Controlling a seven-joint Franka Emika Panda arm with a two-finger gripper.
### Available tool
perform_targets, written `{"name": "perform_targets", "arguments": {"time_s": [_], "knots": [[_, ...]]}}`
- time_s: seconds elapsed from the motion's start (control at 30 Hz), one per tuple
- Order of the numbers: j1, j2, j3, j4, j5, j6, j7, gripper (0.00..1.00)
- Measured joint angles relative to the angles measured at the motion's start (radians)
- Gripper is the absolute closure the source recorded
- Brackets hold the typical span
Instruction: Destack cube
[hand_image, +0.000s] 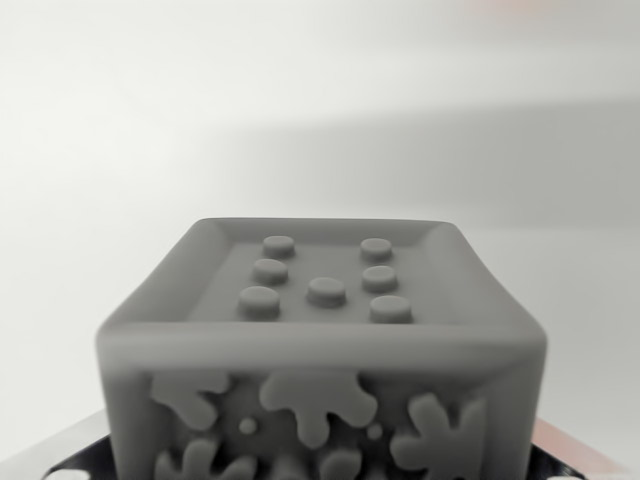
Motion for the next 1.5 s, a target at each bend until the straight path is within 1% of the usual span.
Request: {"name": "perform_targets", "arguments": {"time_s": [0.33, 0.6, 0.67, 0.87, 1.5], "knots": [[0.011, -0.035, 0.000, -0.064, -0.004, 0.029, 0.014, 1.00], [0.017, -0.052, 0.000, -0.101, -0.006, 0.051, 0.021, 1.00], [0.017, -0.041, 0.000, -0.102, -0.006, 0.066, 0.021, 1.00], [0.017, 0.016, 0.001, -0.102, -0.004, 0.116, 0.020, 1.00], [0.014, 0.156, 0.011, -0.094, 0.021, 0.249, 0.003, 1.00]]}}
